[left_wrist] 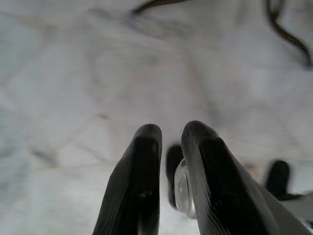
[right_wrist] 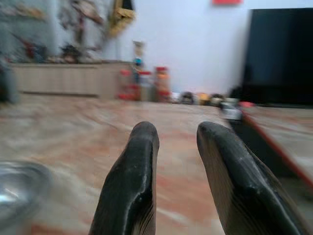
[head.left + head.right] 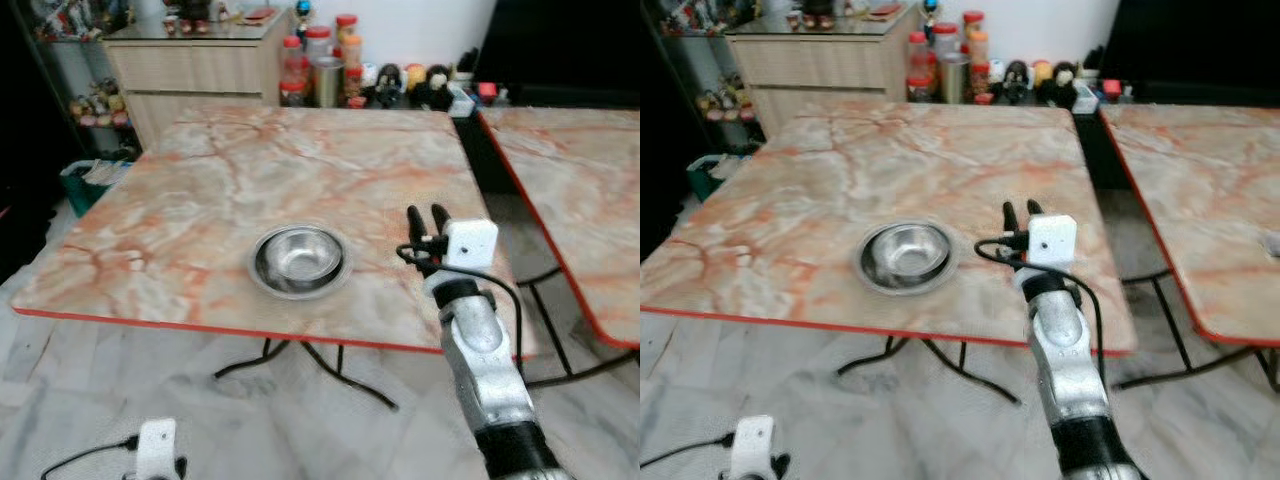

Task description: Setting the table

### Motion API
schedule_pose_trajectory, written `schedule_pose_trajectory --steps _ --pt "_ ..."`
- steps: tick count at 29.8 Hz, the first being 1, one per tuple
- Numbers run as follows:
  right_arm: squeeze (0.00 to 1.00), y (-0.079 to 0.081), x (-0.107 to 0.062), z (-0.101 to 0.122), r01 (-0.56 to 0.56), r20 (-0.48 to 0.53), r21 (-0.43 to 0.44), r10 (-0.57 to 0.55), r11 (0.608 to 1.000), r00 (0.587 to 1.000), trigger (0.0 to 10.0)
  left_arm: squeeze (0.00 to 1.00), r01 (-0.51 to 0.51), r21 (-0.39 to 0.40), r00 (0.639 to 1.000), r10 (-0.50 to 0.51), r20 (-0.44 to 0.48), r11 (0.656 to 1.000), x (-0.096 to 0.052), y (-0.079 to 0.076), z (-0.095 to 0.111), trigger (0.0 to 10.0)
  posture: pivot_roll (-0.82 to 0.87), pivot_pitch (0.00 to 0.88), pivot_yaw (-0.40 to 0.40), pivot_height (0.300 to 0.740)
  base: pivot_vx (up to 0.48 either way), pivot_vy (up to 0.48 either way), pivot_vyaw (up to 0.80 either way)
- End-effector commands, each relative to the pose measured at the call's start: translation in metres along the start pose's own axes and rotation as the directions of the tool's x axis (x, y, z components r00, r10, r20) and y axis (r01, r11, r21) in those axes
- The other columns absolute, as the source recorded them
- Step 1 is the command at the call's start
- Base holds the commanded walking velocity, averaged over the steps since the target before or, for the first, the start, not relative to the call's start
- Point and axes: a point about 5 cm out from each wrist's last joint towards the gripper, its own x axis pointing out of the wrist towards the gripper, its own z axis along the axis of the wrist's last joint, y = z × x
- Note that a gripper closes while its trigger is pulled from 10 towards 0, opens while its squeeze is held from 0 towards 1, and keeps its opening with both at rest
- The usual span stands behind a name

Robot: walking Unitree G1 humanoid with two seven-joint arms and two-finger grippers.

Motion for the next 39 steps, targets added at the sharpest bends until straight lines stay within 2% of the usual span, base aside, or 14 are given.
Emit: schedule_pose_trajectory --steps 1,6,11,13,17,18,24,26,27,29,33,37,38,39 --pt "0.0 0.007 -0.001 0.006 -0.02 0.024 0.007 0.02 1.0 1.0 10.0 0.0 -0.016 0.02 1.0 0.017 -0.005 1.0 -0.001 0.008 0.0 10.0 0.03 0.0 0.021 0.728 0.0 -0.472 0.0" --pt "0.0 0.006 -0.019 -0.012 -0.032 -0.034 -0.019 0.032 0.999 0.999 10.0 0.0 -0.014 0.017 1.0 0.015 -0.005 1.0 -0.001 0.008 0.0 10.0 0.03 0.0 0.017 0.728 0.0 -0.472 0.0" --pt "0.0 0.003 -0.029 -0.022 -0.017 -0.073 -0.029 0.015 0.999 0.997 10.0 0.0 -0.014 0.015 1.0 0.014 -0.004 1.0 -0.001 0.007 0.0 10.0 0.03 0.0 0.012 0.728 0.0 -0.465 0.0" --pt "0.0 -0.004 -0.045 -0.043 0.016 -0.154 -0.04 -0.022 0.999 0.988 10.0 0.0 -0.013 0.012 1.0 0.013 -0.004 1.0 0.0 0.007 0.0 10.0 0.02 0.0 0.013 0.728 0.0 -0.452 0.0" --pt "0.0 -0.009 -0.055 -0.067 0.058 -0.263 -0.025 -0.063 0.998 0.963 10.0 0.0 -0.013 0.009 1.0 0.013 -0.003 1.0 0.0 0.006 0.001 10.0 0.02 0.0 0.013 0.728 0.0 -0.455 0.0" --pt "0.0 -0.013 -0.058 -0.078 0.088 -0.318 -0.025 -0.091 0.996 0.944 10.0 0.0 -0.015 0.009 1.0 0.015 -0.002 1.0 0.0 0.006 0.001 10.0 0.03 0.0 0.013 0.728 0.0 -0.454 0.0" --pt "0.0 -0.017 -0.063 -0.106 0.142 -0.456 0.033 -0.112 0.989 0.883 10.0 0.0 -0.021 0.005 1.0 0.021 -0.002 1.0 0.0 0.007 0.002 10.0 0.02 0.0 0.017 0.728 0.0 -0.451 0.0" --pt "0.0 -0.018 -0.067 -0.119 0.15 -0.533 0.031 -0.111 0.988 0.839 10.0 0.0 -0.023 0.004 1.0 0.023 -0.002 1.0 0.0 0.006 0.002 10.0 0.02 0.0 0.017 0.728 0.0 -0.446 0.0" --pt "0.0 -0.018 -0.067 -0.119 0.15 -0.533 0.031 -0.111 0.988 0.839 10.0 0.0 -0.023 0.004 1.0 0.023 -0.002 1.0 0.0 0.006 0.002 10.0 0.02 0.0 0.017 0.728 0.0 -0.446 0.0" --pt "0.0 -0.014 -0.072 -0.134 0.134 -0.61 0.063 -0.068 0.989 0.789 10.0 0.0 -0.013 0.003 1.0 0.013 0.024 1.0 -0.001 0.001 -0.002 10.0 0.02 0.0 0.018 0.728 0.0 -0.433 0.0" --pt "0.0 -0.005 -0.078 -0.146 0.069 -0.675 0.084 0.006 0.994 0.738 10.0 0.0 -0.012 0.005 1.0 0.011 0.018 1.0 -0.002 0.0 -0.006 10.0 0.02 0.0 0.019 0.728 0.0 -0.431 0.0" --pt "0.0 0.0 -0.089 -0.156 0.046 -0.733 0.065 0.016 0.997 0.68 10.0 0.0 -0.011 0.008 1.0 0.011 0.014 1.0 -0.002 0.0 -0.006 10.0 0.02 0.0 0.019 0.728 0.0 -0.425 0.0" --pt "0.0 0.0 -0.089 -0.156 0.046 -0.733 0.065 0.016 0.997 0.68 10.0 0.0 -0.011 0.008 1.0 0.011 0.014 1.0 -0.002 0.0 -0.006 10.0 0.02 0.0 0.019 0.728 0.0 -0.42 0.0" --pt "0.0 0.001 -0.096 -0.161 0.051 -0.762 0.063 0.016 0.997 0.647 10.0 0.0 -0.01 0.011 1.0 0.01 0.011 1.0 -0.002 -0.001 -0.006 10.0 0.02 0.0 0.019 0.728 0.0 -0.337 0.0"
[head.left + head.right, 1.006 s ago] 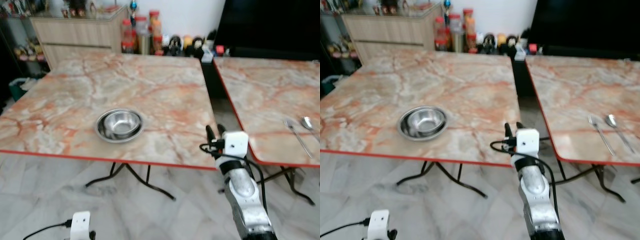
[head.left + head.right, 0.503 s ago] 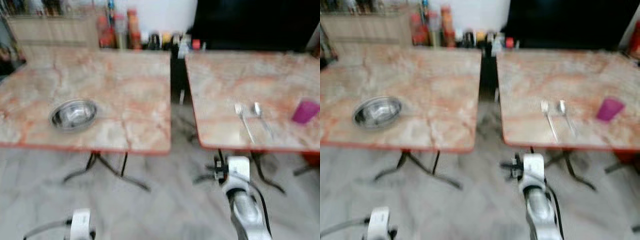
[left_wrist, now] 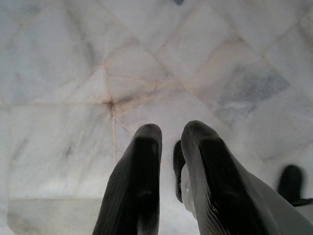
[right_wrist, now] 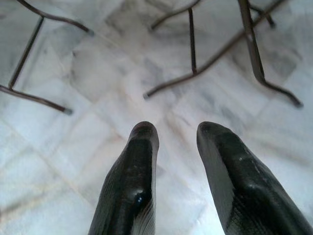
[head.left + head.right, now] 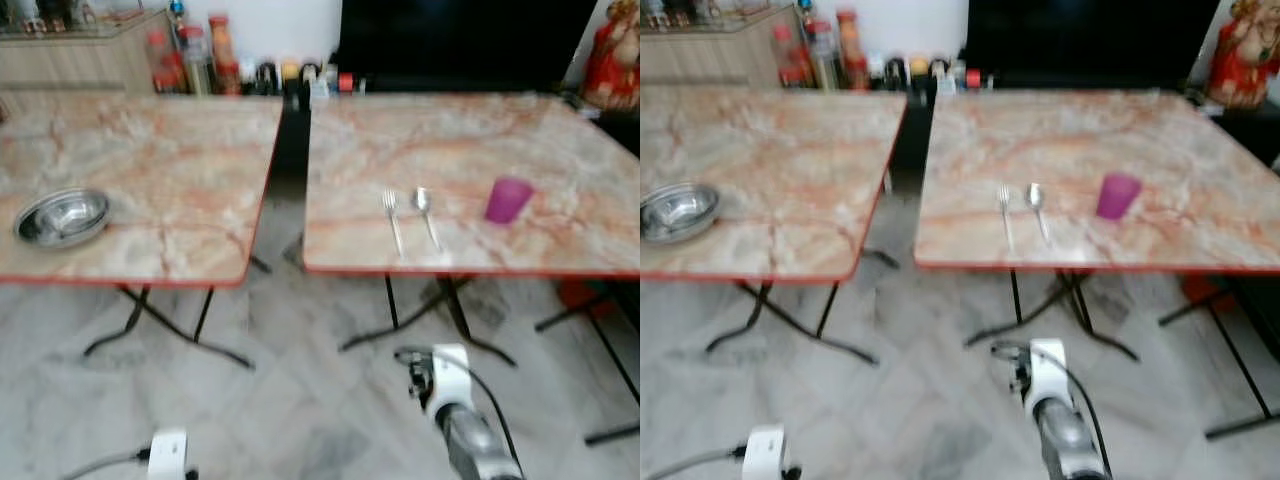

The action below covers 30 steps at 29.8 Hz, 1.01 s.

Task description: Setting the table

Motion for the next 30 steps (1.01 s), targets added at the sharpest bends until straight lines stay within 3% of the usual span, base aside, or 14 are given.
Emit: schedule_pose_trajectory --steps 1,6,12,30 --pt "0.0 -0.007 -0.002 -0.011 0.024 -0.056 0.0 -0.024 1.0 0.998 10.0 0.0 0.011 0.011 1.0 -0.011 0.004 1.0 0.001 -0.005 0.002 10.0 0.02 0.0 0.019 0.728 0.0 -0.337 0.0" --pt "0.0 -0.006 -0.009 -0.039 0.061 -0.167 0.042 -0.053 0.997 0.985 10.0 0.0 0.007 0.01 1.0 -0.007 -0.013 1.0 0.001 -0.006 0.001 10.0 0.02 0.0 0.018 0.728 0.0 0.0 0.0" --pt "0.0 -0.004 -0.013 -0.051 0.102 -0.207 0.097 -0.08 0.99 0.975 10.0 0.0 0.016 0.007 1.0 -0.016 -0.025 1.0 0.001 -0.008 0.0 10.0 0.01 0.0 0.018 0.728 0.0 0.0 0.0" --pt "0.0 -0.005 -0.025 -0.077 0.091 -0.285 0.058 -0.071 0.994 0.956 10.0 0.0 0.029 0.014 0.999 -0.028 -0.016 0.999 0.001 -0.011 0.001 10.0 0.02 0.0 0.015 0.728 0.256 0.0 0.0"
